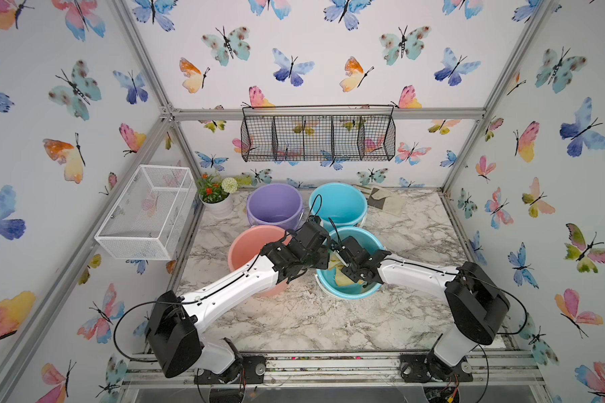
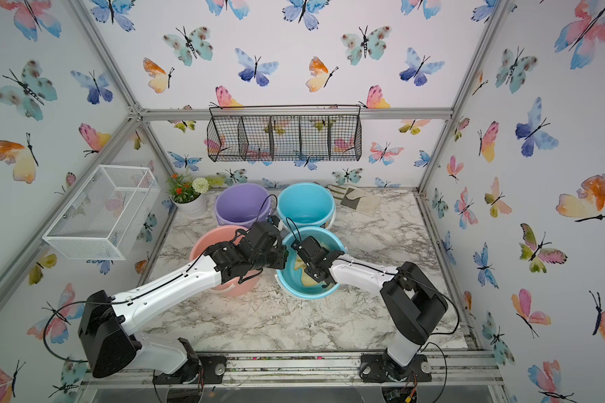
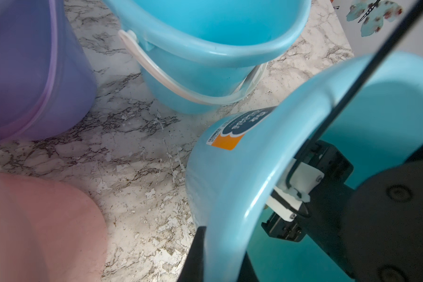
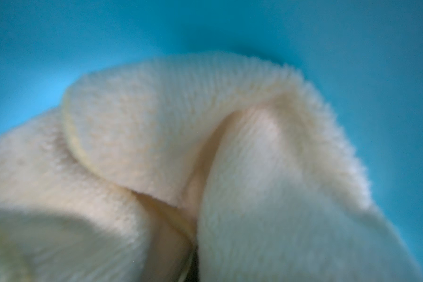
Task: Wipe the inside of the bucket with a cloth
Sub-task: Wipe the dirt from the inside of the bucket.
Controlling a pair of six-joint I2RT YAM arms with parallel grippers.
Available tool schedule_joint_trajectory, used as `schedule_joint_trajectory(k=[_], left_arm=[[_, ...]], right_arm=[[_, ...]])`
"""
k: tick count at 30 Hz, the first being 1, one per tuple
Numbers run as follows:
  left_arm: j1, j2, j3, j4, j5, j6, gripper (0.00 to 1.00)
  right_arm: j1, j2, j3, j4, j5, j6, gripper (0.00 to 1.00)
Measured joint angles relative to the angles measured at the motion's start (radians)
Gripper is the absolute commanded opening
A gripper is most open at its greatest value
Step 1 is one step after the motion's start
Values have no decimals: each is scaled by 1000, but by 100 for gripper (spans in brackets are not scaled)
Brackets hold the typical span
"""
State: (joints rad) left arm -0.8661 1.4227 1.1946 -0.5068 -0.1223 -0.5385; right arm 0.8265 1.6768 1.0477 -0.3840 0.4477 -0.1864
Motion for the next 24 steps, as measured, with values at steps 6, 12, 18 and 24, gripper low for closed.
schedule_joint_trajectory(k=[6,12,18,24], left_arm=[[-11,-32,-23,1,-35,6,0],[-29,-54,-74,11,-36,23,0],[-32,-61,-82,15,-26,31,0],[-32,-60,-81,17,-5,30,0]], right_arm=[[1,24,108,-234,-87,121,2],[6,58,133,-385,-270,266,2],[-1,37,96,-377,-561,317,2],[-10,7,30,-227,-774,347,2]])
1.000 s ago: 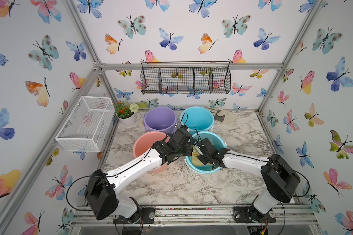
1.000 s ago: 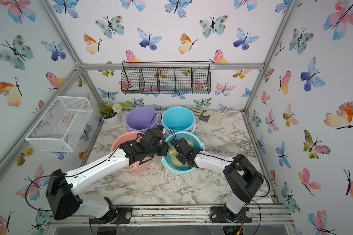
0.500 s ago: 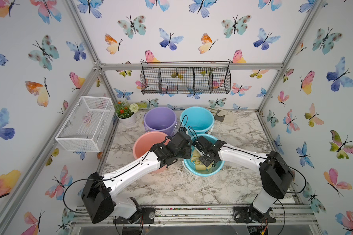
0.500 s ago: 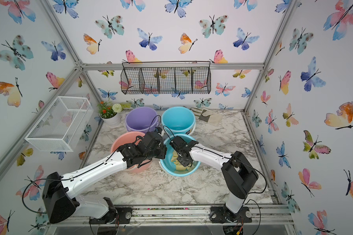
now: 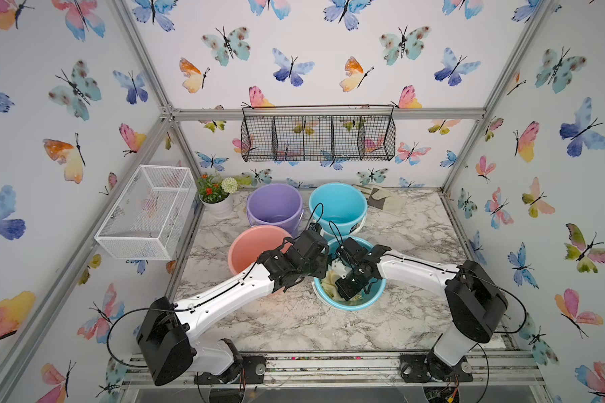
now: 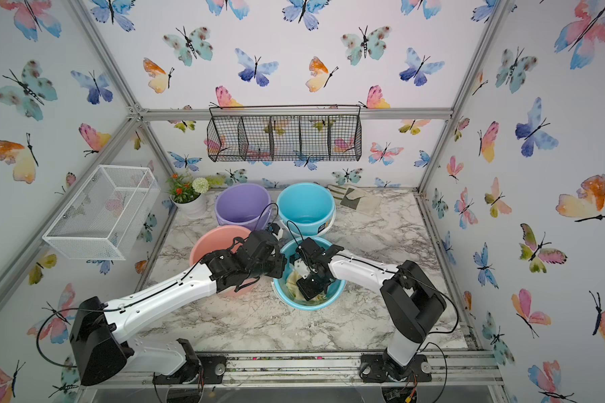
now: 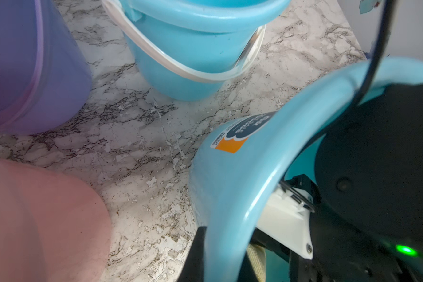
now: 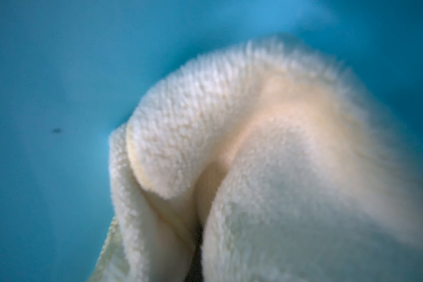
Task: Wipe the inside of the bucket with a cloth
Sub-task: Wipe the dirt from the inside of the bucket.
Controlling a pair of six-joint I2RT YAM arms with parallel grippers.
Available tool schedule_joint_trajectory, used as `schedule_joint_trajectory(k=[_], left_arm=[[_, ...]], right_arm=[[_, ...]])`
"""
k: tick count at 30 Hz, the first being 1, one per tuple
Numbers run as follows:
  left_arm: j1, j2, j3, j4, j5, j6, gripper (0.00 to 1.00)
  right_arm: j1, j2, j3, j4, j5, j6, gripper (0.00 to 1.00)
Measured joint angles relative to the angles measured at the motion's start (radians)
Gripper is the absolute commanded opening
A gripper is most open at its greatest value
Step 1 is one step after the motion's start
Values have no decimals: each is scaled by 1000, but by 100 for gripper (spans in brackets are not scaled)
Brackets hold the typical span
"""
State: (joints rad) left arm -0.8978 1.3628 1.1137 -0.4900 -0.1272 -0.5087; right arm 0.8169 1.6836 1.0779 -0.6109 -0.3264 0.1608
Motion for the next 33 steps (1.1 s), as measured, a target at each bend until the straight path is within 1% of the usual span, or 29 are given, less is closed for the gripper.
schedule_joint_trajectory(k=[3,7,9,12,17,21,23,27,31,33], left_arm=[[2,4,4,3,5,0,0],[7,24,18,8,18,0,0],[9,31,22,9,21,0,0],[11,35,23,19,26,0,0],[10,37,23,43,37,0,0],[15,43,23,51,36,-6,0],[16,45,23,53,35,-10,0],[17,47,23,64,35,-17,0],[24,47,23,69,23,-30,0],[24,47,23,68,18,-32,0]], right_arm=[[-4,-25,-43,111,-45,24,2],[-6,-57,-129,287,-52,57,2],[-6,-64,-164,369,-38,65,2],[-6,-75,-213,486,15,78,2],[-3,-113,-297,684,169,81,2],[-3,-115,-315,774,302,51,2],[-3,-115,-322,800,370,15,2],[3,-103,-311,793,508,-63,2],[6,-51,-250,722,648,-140,2],[7,-42,-229,676,691,-169,2]])
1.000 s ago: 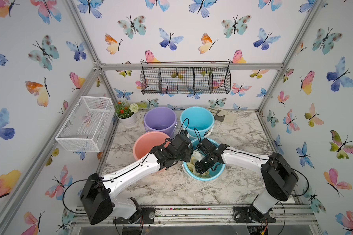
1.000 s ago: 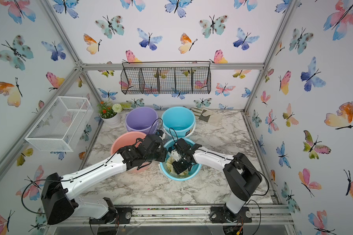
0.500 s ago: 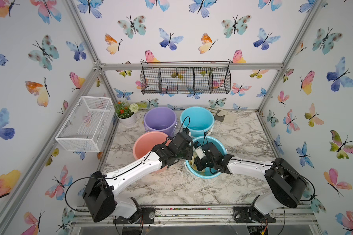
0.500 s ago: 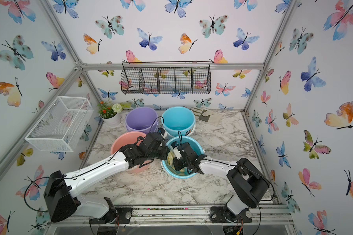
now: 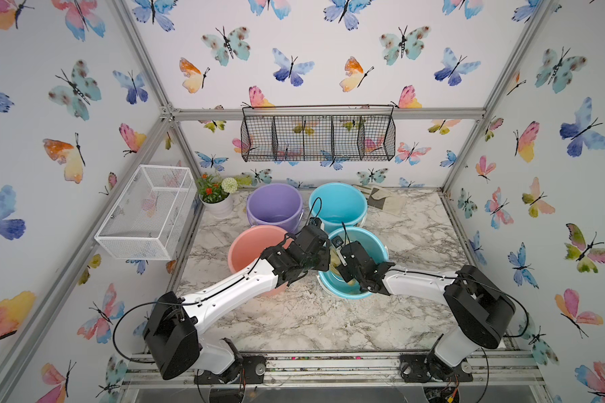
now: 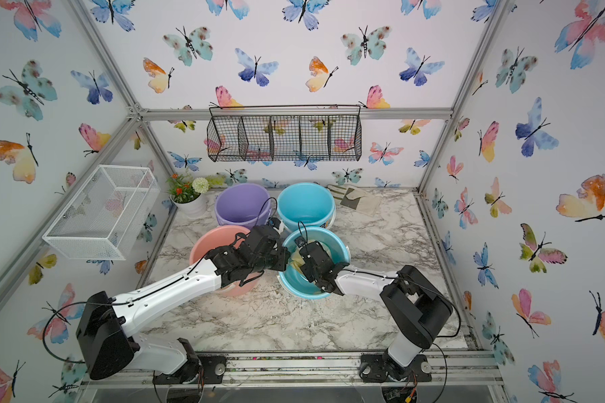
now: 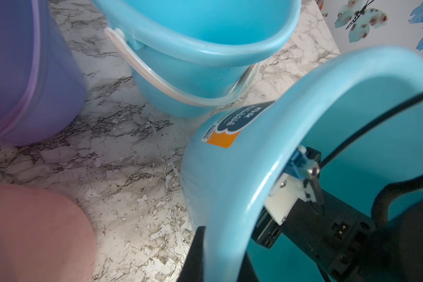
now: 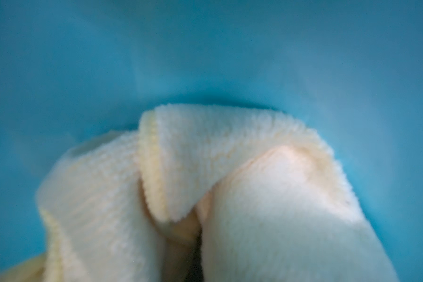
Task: Wipe the inside of the bucket with a cloth
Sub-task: Wipe the dirt from the inside of the bucket.
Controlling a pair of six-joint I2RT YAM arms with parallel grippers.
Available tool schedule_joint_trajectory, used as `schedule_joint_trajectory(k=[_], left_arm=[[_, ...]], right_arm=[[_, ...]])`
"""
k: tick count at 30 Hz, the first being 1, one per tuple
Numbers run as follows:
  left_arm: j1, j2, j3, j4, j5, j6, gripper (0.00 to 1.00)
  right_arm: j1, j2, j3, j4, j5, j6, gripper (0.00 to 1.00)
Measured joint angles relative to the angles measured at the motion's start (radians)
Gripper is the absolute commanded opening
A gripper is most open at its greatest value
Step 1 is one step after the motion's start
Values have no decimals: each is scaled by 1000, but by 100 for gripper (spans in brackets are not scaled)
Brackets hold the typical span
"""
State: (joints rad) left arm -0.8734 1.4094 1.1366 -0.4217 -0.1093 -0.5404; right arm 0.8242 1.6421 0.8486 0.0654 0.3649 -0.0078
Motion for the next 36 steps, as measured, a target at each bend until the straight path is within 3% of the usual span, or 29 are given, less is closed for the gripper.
schedule_joint_trajectory(k=[5,10,15,20,28,36], left_arm=[[1,0,0,-1,-4,-6,0],[1,0,0,-8,-3,-6,0],[-8,0,0,-39,21,2,0],[-20,0,0,-48,47,10,0],[-18,0,0,-56,63,12,0],[-12,0,0,-54,61,22,0]], right_arm=[[0,14,87,-217,59,-6,2],[0,39,189,-484,40,59,2],[-1,72,238,-690,-66,132,2],[-7,79,252,-795,-261,162,2],[-14,57,229,-729,-612,199,2],[-26,18,71,-399,-714,307,2]])
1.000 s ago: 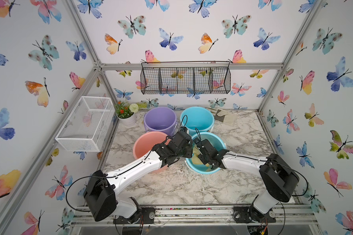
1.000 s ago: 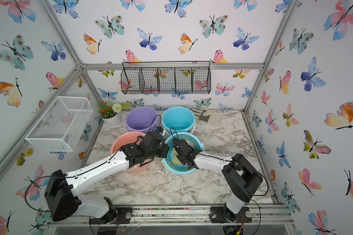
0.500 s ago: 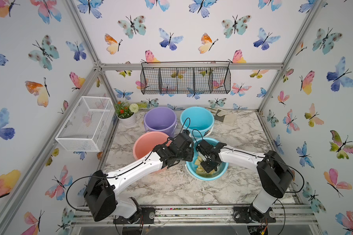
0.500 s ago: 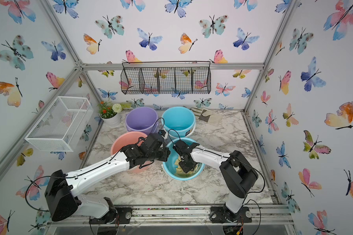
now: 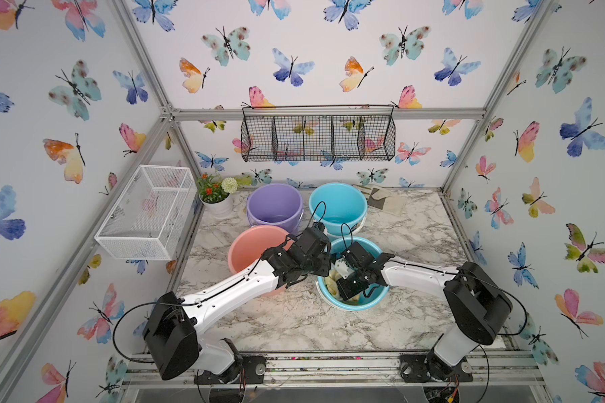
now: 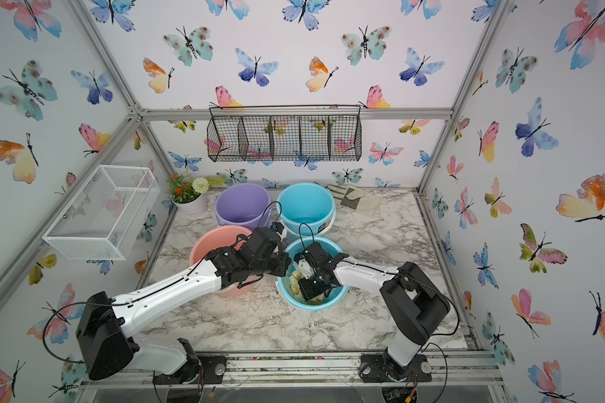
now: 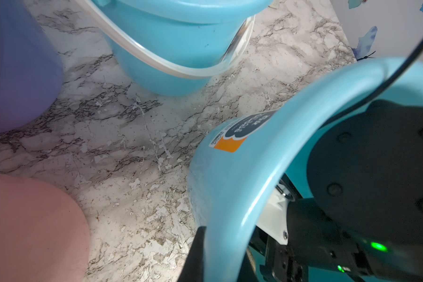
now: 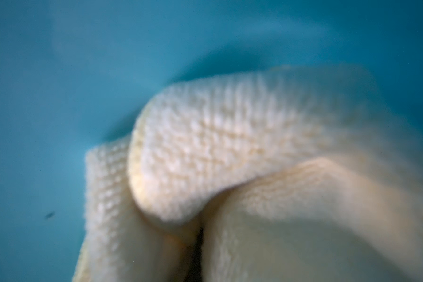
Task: Wipe the inside of the bucket with a cloth
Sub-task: Wipe the dirt from the inside of the bucket.
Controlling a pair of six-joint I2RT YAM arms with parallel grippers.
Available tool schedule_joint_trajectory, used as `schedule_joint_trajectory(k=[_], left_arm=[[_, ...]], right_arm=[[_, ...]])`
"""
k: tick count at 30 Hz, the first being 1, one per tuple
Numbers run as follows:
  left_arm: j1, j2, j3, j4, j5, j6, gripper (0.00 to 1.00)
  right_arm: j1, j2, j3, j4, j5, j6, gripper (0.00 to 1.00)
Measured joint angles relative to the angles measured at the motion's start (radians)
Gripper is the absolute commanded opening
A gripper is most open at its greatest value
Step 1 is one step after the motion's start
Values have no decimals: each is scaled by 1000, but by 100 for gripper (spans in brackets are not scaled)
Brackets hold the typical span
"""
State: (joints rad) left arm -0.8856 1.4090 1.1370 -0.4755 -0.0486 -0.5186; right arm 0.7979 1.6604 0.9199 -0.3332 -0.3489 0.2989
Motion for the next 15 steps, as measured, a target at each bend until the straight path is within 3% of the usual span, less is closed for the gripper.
schedule_joint_trajectory(k=[7,15], left_arm=[[-13,0,16,26,14,35,0],[-17,0,16,58,2,66,0]], right_arm=[[7,-57,-193,430,77,117,2],[11,-56,-237,660,250,129,2]])
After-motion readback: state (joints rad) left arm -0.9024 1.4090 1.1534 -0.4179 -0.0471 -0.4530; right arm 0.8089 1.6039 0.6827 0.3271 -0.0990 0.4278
